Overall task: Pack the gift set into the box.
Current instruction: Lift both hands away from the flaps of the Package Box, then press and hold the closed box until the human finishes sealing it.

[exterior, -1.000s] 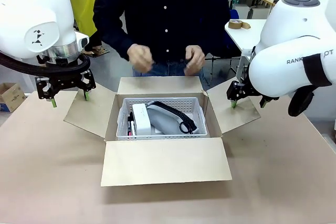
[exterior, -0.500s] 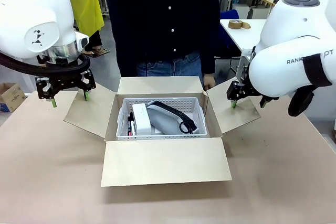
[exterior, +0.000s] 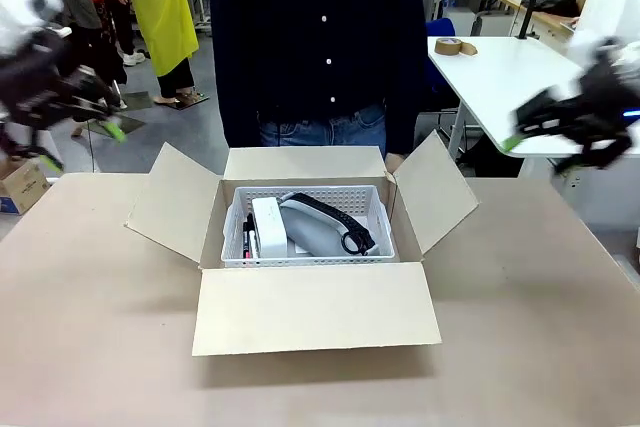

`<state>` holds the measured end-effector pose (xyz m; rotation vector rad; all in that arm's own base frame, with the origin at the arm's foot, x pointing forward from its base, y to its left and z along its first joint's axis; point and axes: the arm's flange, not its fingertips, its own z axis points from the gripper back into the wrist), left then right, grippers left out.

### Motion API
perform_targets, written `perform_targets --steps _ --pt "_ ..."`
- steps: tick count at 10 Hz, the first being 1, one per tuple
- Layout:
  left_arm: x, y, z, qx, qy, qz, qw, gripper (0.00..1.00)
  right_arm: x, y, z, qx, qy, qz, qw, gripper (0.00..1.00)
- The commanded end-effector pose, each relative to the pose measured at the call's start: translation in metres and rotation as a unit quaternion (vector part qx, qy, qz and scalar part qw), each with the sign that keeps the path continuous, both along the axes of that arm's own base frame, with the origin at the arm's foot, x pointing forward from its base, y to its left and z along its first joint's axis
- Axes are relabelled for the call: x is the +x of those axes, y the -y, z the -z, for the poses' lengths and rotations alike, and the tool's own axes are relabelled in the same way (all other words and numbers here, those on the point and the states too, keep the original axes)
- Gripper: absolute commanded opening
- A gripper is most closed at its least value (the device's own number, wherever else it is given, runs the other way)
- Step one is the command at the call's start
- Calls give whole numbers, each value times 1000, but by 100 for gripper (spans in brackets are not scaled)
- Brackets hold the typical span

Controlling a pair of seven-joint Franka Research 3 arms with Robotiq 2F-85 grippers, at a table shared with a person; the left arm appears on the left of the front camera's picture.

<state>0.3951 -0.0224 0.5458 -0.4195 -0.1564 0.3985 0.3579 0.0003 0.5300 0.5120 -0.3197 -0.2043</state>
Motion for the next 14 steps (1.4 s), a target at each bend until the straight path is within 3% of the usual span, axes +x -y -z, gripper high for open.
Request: perform_targets --steps 1,2,3,4,5,6,14 --pt "-18 -71 41 -265 -61 46 961 100 -44 98 14 240 -72 98 963 100" --pt "-19 -97 68 -395 -29 23 918 100 -63 130 36 309 -41 133 941 100" --pt "-24 -118 90 -466 24 -13 884 100 -78 153 57 359 -25 174 917 100" --pt "-27 -138 107 -520 60 -44 851 100 -82 164 77 377 -29 196 905 100" --pt "-22 -143 113 -539 48 -89 836 100 -69 157 91 337 -62 246 907 100" --pt "-41 -134 91 -335 33 -28 941 100 -94 174 49 306 -45 147 940 100" --pt "-41 -134 91 -335 33 -28 941 100 -94 174 49 306 -45 147 940 100"
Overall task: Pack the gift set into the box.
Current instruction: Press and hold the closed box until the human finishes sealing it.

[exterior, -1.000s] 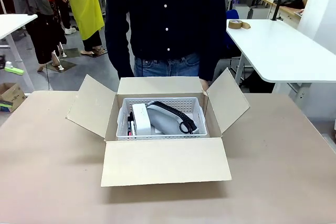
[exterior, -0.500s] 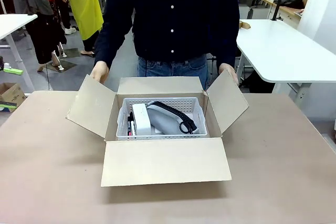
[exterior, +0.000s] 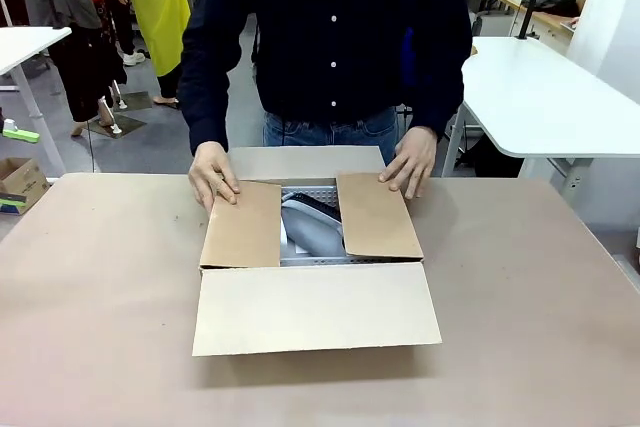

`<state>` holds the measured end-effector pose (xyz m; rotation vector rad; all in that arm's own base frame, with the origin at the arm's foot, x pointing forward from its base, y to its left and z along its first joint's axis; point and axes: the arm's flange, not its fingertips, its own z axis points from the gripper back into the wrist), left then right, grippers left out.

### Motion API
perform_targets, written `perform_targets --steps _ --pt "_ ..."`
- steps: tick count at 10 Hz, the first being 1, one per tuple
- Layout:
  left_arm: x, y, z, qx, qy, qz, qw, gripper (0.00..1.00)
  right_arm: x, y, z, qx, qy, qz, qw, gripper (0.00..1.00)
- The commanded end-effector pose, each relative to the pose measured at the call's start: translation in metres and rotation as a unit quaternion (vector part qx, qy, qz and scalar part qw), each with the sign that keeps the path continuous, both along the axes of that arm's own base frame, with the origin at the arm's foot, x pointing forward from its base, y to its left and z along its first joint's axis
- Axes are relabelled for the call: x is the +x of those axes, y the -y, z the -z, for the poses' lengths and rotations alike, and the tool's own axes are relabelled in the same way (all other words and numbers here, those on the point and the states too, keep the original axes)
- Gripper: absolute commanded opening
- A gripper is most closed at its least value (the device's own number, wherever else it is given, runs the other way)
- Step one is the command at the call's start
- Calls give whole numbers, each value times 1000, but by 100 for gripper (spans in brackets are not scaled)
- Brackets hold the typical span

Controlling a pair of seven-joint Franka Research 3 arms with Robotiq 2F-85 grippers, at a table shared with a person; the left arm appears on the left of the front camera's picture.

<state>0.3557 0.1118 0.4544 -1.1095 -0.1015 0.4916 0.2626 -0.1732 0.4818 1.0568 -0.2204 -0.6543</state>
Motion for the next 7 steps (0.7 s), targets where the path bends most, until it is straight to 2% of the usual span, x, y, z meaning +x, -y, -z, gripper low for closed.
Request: perform_targets --steps 1,7 --pt "-2 1 0 2 -3 3 1000 100 2 1 1 1 15 -7 1000 100" --pt "-2 1 0 2 -3 3 1000 100 2 1 1 1 15 -7 1000 100"
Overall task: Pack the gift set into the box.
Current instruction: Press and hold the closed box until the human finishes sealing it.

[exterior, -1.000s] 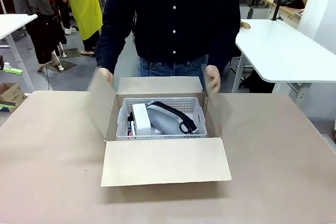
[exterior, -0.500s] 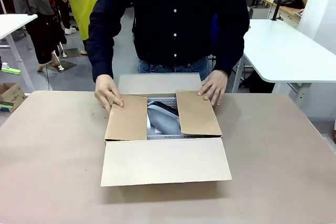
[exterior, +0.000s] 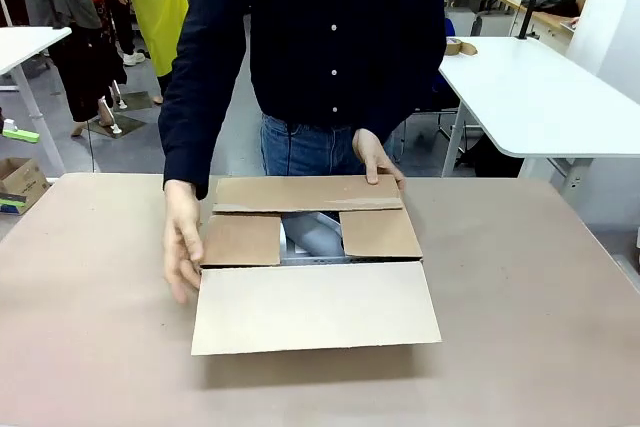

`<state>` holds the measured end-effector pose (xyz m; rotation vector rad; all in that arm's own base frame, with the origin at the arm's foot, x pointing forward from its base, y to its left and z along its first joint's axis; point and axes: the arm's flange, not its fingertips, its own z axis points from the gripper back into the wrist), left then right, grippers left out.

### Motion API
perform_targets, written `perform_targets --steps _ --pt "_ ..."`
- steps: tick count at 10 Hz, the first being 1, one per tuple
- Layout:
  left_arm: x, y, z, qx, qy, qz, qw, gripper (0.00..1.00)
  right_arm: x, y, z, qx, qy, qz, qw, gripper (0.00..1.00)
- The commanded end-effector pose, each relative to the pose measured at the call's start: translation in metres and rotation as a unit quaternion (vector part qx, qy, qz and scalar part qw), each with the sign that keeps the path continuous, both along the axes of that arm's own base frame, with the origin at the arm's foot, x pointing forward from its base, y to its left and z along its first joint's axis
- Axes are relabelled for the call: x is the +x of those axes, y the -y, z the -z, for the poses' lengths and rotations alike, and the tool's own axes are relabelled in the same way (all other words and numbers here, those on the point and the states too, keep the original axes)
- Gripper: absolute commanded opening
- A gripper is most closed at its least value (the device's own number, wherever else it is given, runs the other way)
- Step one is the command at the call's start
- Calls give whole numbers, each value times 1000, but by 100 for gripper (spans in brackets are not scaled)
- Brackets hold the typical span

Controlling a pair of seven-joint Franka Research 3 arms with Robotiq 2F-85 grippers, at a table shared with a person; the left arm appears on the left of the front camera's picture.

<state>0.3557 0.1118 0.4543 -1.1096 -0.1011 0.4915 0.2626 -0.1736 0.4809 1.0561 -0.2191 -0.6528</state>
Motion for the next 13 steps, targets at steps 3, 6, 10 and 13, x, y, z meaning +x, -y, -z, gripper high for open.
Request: perform_targets --steps 3,6,10,13 --pt "-2 1 -1 2 -3 3 1000 100 2 0 0 1 15 -6 1000 100" --pt "-2 1 -1 2 -3 3 1000 100 2 0 0 1 15 -6 1000 100" --pt "-2 1 -1 2 -3 3 1000 100 2 0 0 1 15 -6 1000 100" --pt "-2 1 -1 2 -3 3 1000 100 2 0 0 1 15 -6 1000 100"
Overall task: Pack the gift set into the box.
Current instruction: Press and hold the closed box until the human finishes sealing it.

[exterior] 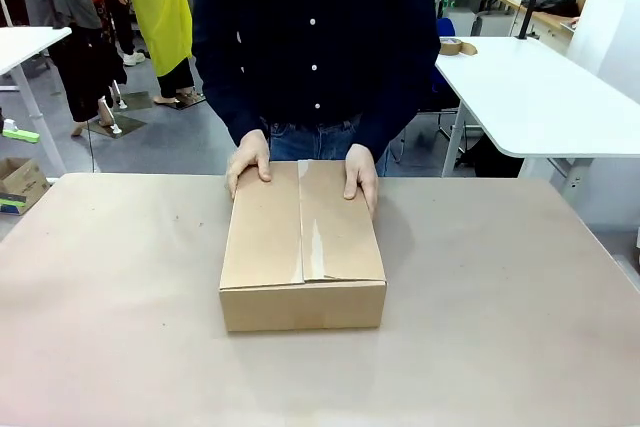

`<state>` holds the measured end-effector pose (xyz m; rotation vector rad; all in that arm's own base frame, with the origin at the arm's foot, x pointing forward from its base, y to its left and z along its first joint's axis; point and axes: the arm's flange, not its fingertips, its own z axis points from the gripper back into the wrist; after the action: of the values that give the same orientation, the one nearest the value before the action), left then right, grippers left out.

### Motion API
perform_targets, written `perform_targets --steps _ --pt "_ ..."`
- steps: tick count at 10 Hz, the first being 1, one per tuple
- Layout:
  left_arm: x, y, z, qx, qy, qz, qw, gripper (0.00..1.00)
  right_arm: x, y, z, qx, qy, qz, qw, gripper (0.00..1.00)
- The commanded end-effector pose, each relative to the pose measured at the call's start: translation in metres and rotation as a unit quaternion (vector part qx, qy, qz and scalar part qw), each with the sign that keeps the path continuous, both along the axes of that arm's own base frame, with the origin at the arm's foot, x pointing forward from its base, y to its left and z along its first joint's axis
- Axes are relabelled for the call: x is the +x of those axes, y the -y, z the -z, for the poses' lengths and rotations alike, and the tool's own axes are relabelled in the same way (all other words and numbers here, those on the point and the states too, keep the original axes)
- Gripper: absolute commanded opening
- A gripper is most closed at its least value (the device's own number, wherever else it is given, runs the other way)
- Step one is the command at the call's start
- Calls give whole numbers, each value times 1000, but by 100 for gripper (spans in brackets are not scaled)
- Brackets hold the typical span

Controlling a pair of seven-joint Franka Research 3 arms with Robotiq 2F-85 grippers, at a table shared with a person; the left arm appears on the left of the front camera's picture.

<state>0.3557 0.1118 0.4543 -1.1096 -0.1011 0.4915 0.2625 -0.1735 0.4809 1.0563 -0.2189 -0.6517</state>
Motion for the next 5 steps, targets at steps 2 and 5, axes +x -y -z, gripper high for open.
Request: perform_targets --steps 2,5 --pt "0 0 0 0 0 0 1000 100 0 0 0 0 0 0 1000 100" --pt "54 122 -5 -54 291 317 901 100 77 -163 -12 -71 190 -285 937 100"
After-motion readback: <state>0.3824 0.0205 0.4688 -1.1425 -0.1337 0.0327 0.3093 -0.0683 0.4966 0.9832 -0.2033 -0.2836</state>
